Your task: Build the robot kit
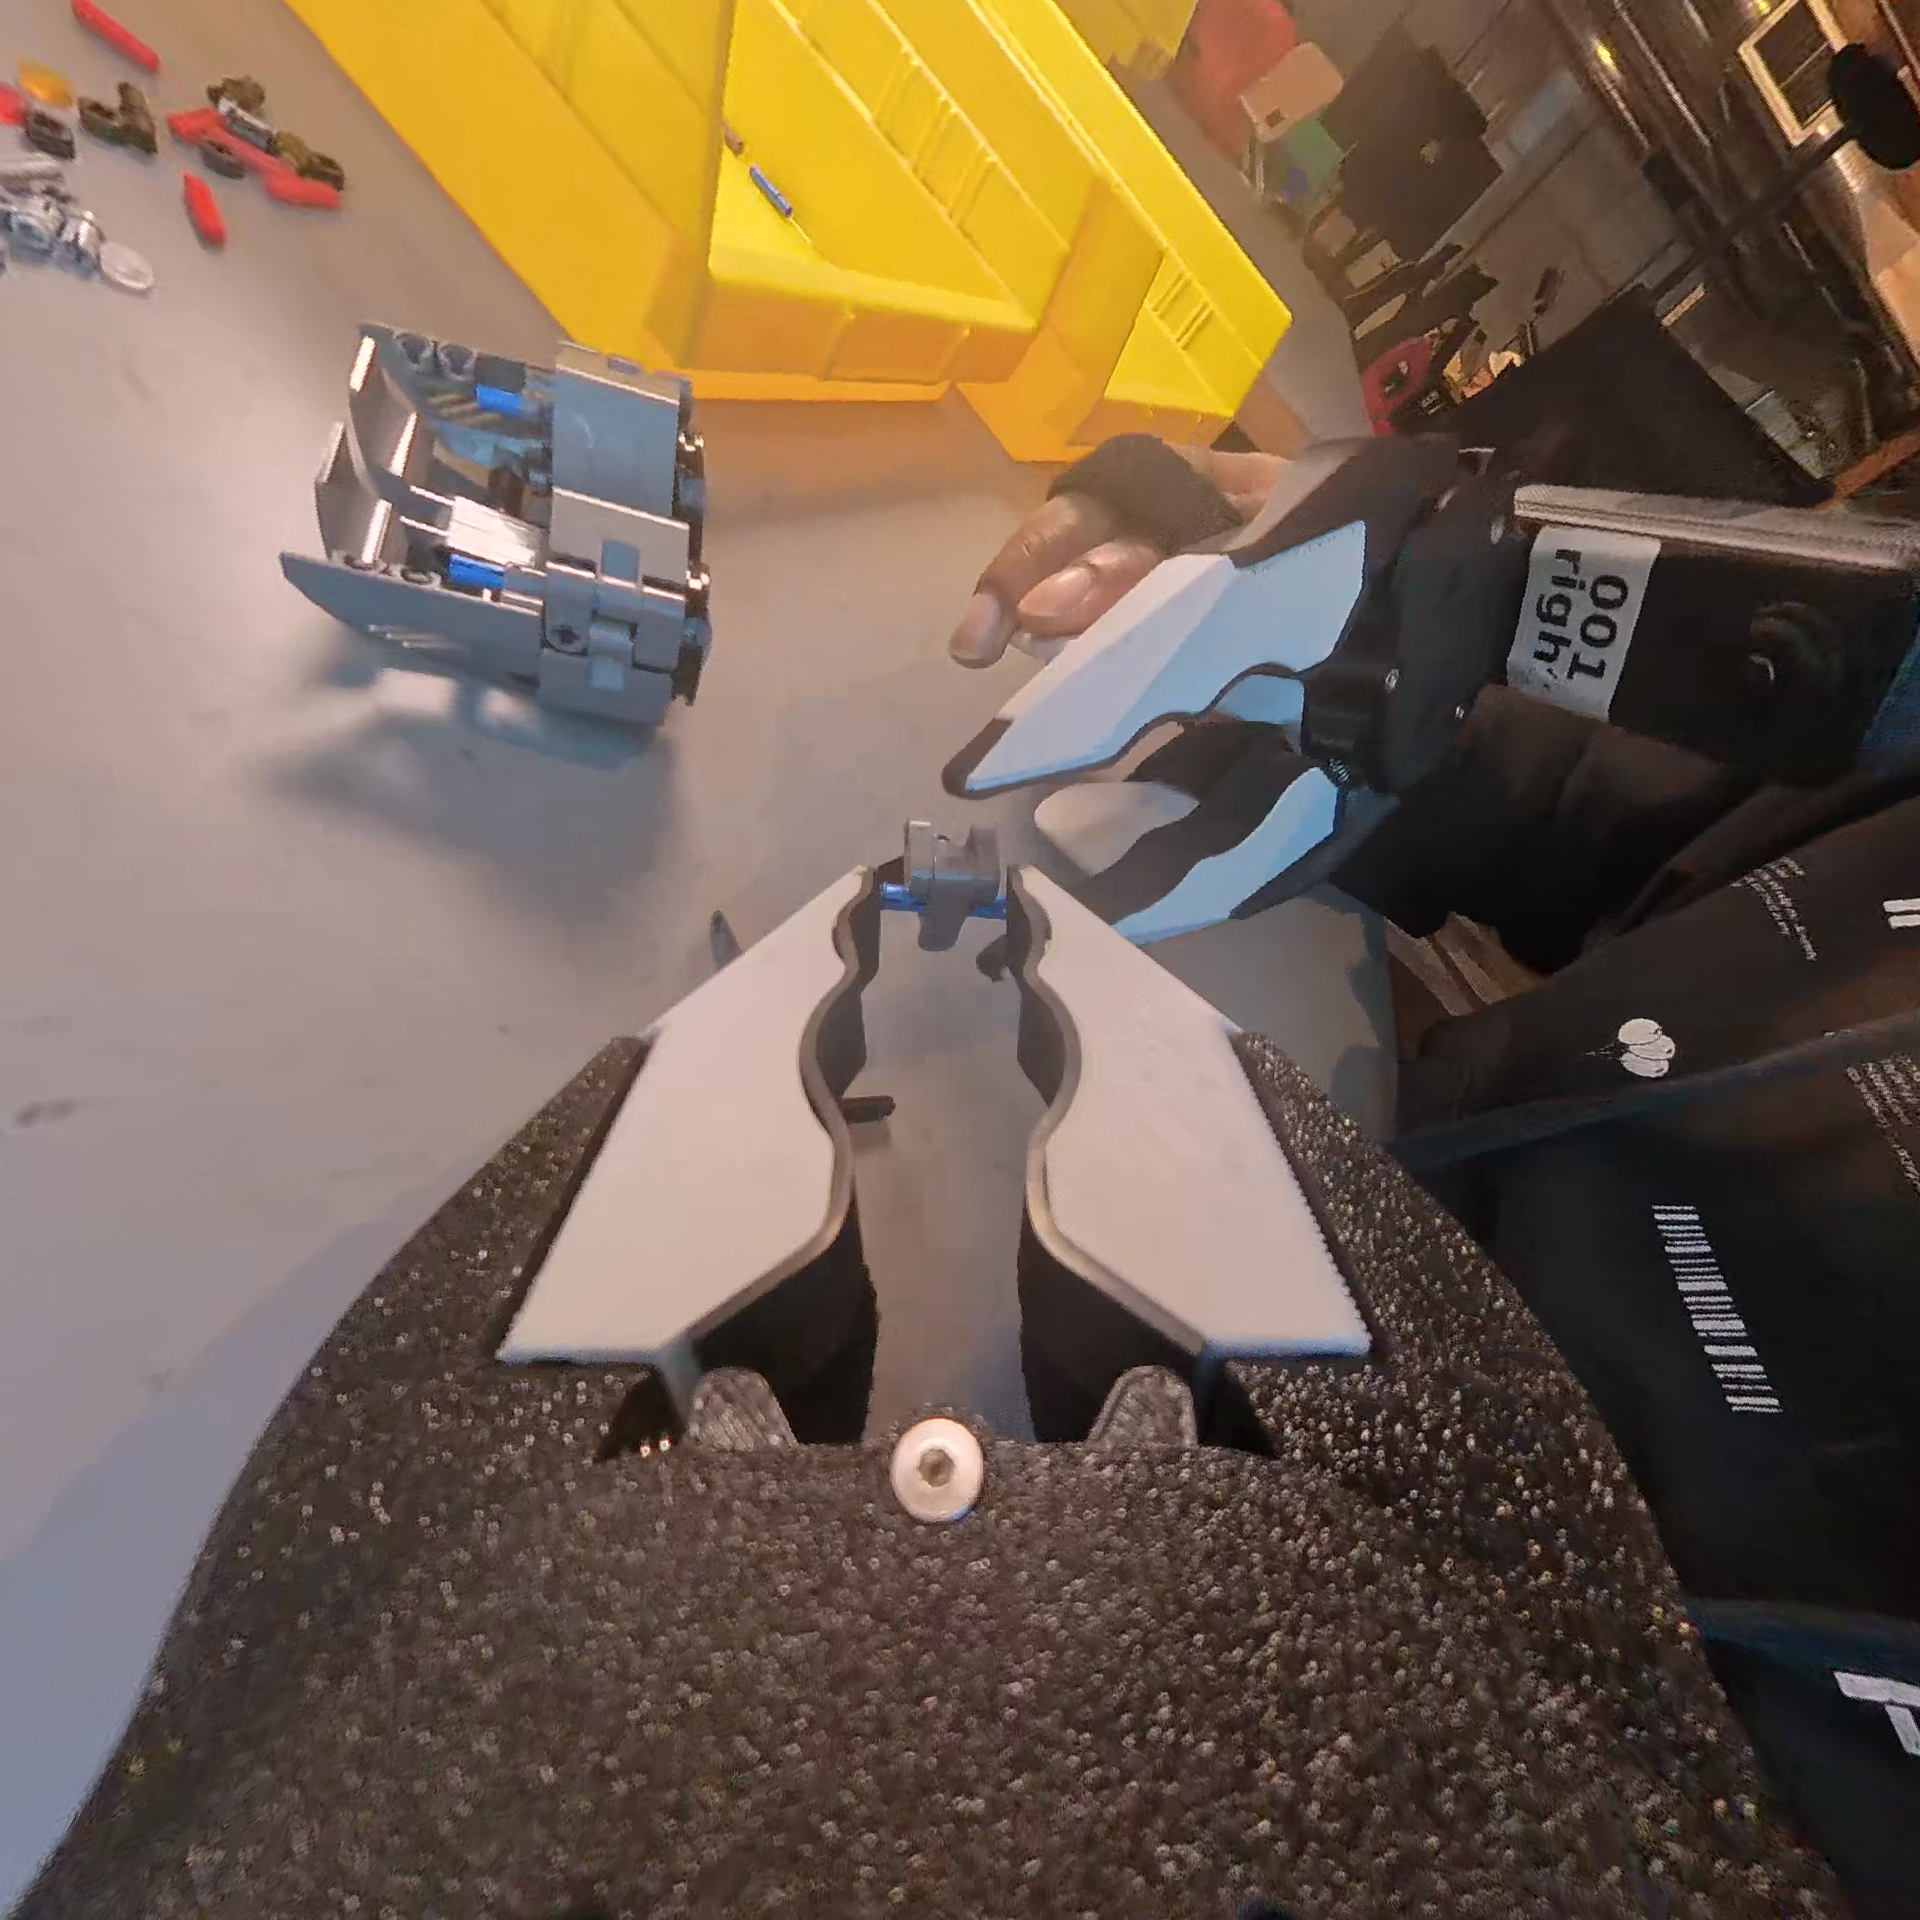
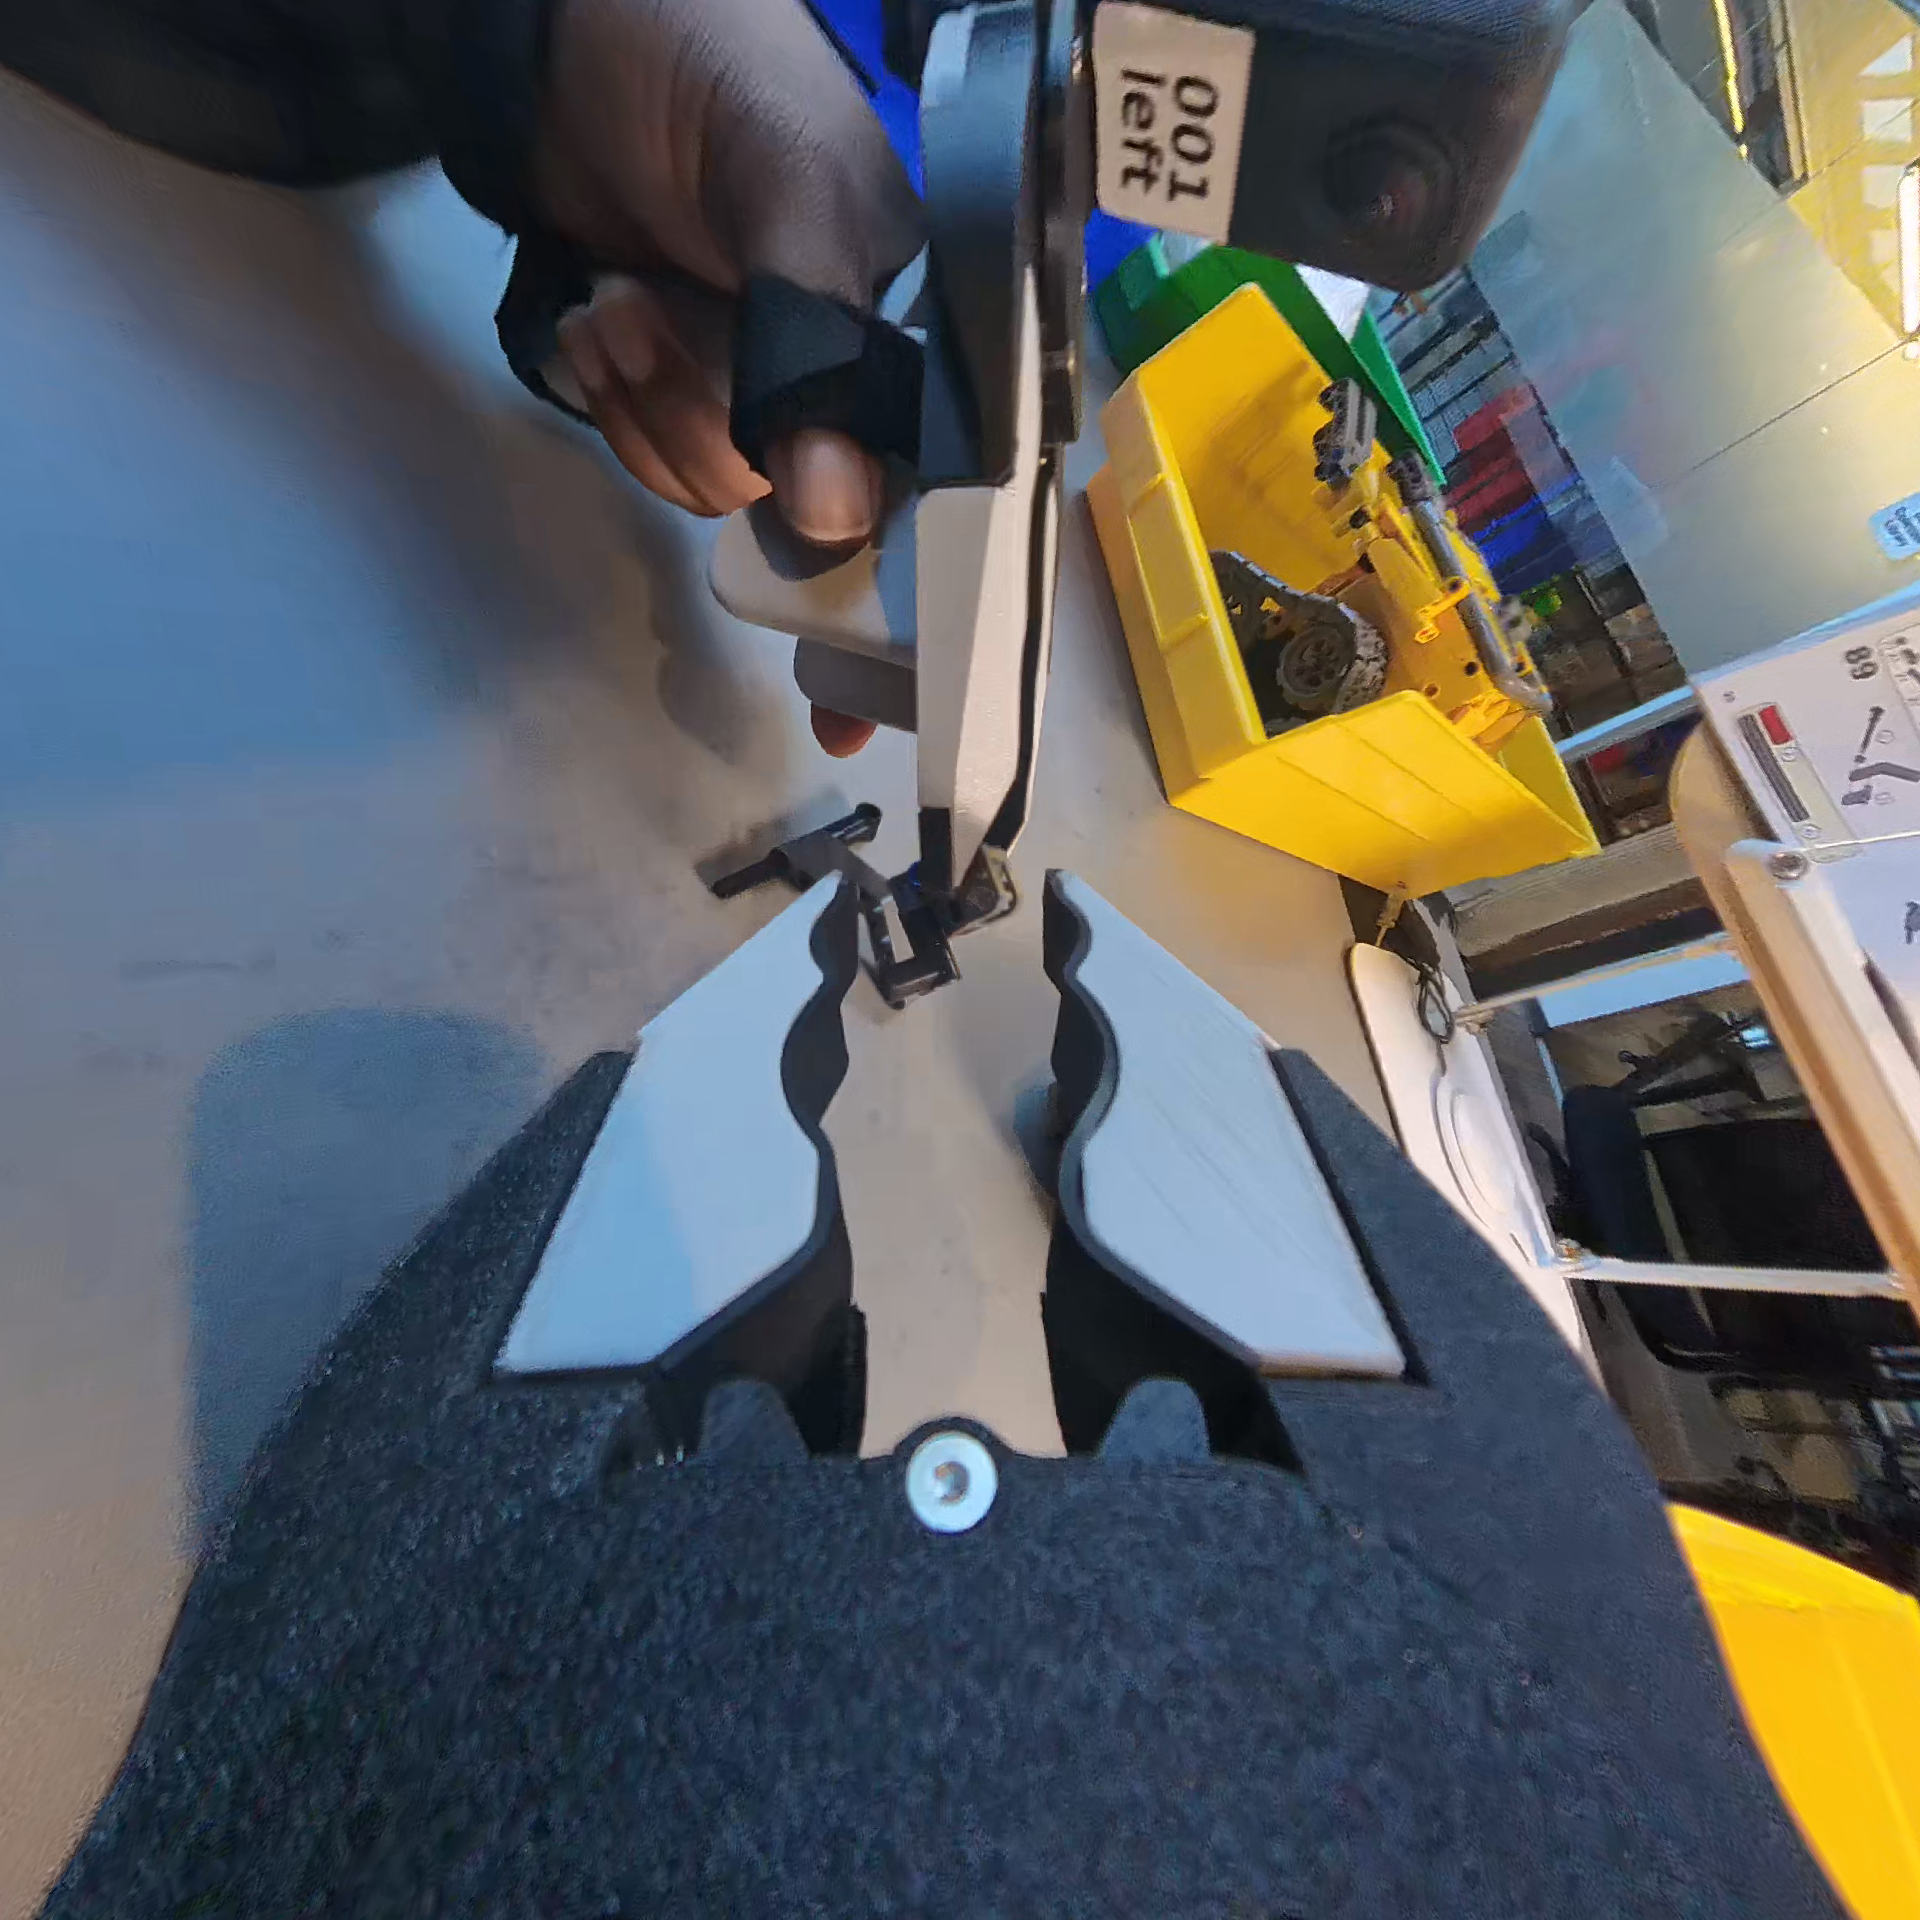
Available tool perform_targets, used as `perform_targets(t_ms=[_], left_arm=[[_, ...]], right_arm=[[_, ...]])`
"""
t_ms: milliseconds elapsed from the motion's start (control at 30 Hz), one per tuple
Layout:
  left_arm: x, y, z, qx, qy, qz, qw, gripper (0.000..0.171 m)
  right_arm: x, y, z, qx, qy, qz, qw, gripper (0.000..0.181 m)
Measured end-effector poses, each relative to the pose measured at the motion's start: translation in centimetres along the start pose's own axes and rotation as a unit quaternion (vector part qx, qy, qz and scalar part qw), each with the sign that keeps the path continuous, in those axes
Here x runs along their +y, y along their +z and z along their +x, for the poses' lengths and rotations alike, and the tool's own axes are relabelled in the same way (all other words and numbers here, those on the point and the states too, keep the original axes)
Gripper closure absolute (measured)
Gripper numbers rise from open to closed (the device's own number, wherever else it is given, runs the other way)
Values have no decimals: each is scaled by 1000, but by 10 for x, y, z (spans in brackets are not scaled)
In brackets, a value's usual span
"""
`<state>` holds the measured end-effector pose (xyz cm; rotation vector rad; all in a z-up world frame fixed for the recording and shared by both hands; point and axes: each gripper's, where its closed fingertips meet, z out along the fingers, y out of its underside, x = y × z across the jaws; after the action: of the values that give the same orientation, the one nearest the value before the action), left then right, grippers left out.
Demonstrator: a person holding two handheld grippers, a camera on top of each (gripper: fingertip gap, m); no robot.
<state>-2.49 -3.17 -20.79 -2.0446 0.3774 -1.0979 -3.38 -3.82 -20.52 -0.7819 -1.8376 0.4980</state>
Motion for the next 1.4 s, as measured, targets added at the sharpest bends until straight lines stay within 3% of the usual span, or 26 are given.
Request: perform_targets(t_ms=[100, 467, 733, 933, 1400], left_arm=[[4, 3, -2, -11, -11, -9, 1000, 148], [11, 2, -14, -32, -64, -18, 997, 148], [-13, -16, -9, -19, -8, 34, 999, 144], [-5, -33, -30, -111, 92, -12, 989, 144], [38, -16, -27, -98, 155, -132, 974, 133]], right_arm=[[8, 6, -3, 6, -29, -29, 999, 158], [18, 17, -10, 2, -46, -59, 997, 160], [17, 10, 3, 1, 70, -19, 997, 160], [16, 0, 16, 8, 142, 18, 990, 160], [11, -14, 33, -4, 252, 86, 964, 160]])
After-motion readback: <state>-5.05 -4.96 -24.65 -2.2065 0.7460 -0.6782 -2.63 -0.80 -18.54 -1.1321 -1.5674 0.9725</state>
